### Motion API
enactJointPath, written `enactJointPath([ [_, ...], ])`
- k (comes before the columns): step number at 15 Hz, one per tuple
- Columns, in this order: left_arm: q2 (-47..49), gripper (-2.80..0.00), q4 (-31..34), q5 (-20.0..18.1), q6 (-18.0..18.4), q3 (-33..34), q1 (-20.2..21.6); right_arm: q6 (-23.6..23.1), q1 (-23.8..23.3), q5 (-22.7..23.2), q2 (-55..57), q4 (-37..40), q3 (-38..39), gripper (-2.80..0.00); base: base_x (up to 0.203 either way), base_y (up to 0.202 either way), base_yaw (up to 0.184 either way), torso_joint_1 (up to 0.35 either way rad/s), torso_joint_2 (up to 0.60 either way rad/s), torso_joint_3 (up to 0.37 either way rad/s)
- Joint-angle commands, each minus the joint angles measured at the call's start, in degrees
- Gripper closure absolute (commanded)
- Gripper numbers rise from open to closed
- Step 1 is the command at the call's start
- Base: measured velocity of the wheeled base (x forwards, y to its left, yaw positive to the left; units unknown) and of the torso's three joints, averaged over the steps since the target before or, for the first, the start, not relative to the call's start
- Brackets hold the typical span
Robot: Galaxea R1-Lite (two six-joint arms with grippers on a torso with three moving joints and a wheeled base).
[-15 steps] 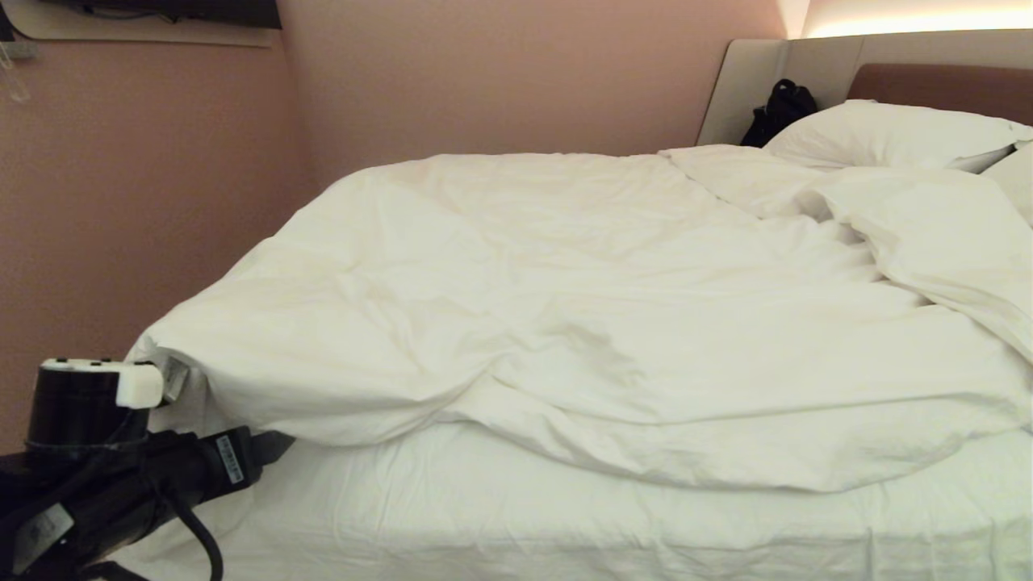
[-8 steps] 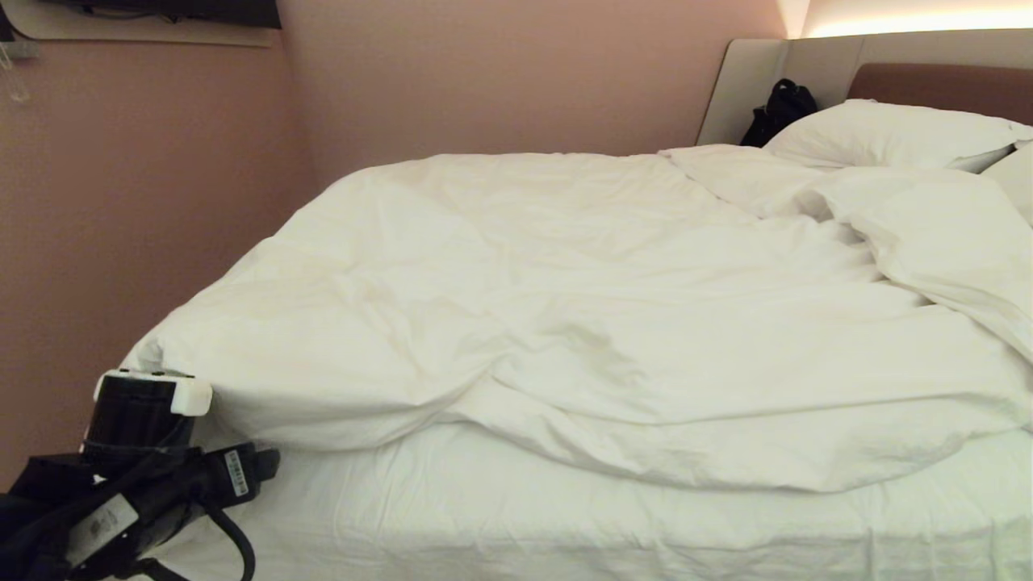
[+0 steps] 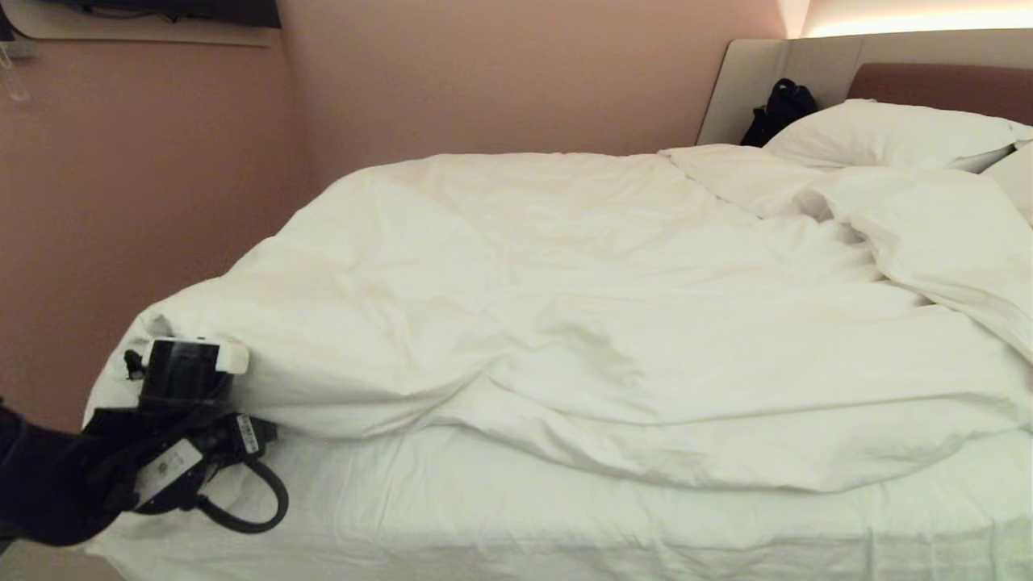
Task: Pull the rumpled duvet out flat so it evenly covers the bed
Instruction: Flatten the corners of the folded blanket
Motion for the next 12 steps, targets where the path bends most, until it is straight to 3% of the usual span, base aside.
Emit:
enactJointPath([
  [1,7.63,-2.80,-4.84,1.27,0.27,-7.41,1.32,-0.01,0.05,-0.02,0.11,-0.01,0.00,0.00,0.000,0.000,0.000,0.000,0.00,0.000],
  [5,12.30,-2.80,-7.36,7.30,2.08,-19.26,7.25,-0.01,0.05,-0.02,0.11,-0.01,0.00,0.00,0.000,0.000,0.000,0.000,0.00,0.000],
  [7,12.21,-2.80,-9.29,8.07,2.65,-23.85,10.84,-0.01,0.05,-0.02,0.11,-0.01,0.00,0.00,0.000,0.000,0.000,0.000,0.00,0.000],
  [12,11.99,-2.80,-13.77,8.23,6.29,-25.91,15.62,-0.01,0.05,-0.02,0.11,-0.01,0.00,0.00,0.000,0.000,0.000,0.000,0.00,0.000],
])
